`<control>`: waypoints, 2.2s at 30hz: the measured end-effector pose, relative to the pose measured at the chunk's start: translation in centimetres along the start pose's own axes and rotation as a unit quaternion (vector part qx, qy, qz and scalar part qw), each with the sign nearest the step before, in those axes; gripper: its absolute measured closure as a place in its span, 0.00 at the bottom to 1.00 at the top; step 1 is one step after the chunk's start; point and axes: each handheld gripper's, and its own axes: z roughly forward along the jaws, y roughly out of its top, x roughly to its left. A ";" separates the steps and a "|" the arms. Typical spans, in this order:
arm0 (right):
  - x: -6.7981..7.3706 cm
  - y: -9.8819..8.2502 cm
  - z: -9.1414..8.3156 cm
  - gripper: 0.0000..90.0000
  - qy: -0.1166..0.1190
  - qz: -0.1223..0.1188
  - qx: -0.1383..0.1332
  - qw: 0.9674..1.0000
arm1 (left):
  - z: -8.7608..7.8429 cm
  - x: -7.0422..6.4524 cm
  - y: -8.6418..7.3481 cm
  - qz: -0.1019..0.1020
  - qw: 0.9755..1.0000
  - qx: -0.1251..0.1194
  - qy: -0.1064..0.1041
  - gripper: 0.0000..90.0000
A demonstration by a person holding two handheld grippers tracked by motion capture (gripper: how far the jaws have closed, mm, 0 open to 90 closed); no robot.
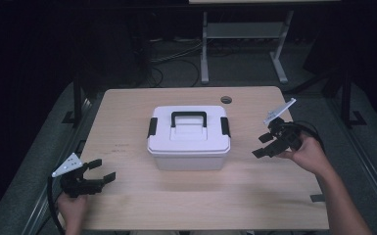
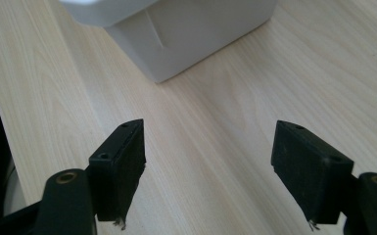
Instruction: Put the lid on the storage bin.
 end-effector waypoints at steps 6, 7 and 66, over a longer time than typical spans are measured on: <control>0.0 -1.0 0.4 0.31 0.003 0.007 0.000 1.000 | 0.1 -0.1 0.0 0.001 1.000 0.002 0.001 0.16; 0.0 -1.2 0.5 0.31 0.003 0.010 -0.001 1.000 | 0.1 -0.1 0.0 0.001 1.000 0.002 0.000 0.16; 0.6 -10.7 1.7 0.29 0.007 0.084 -0.012 0.996 | 0.4 -0.5 0.1 0.007 1.000 0.007 -0.003 0.16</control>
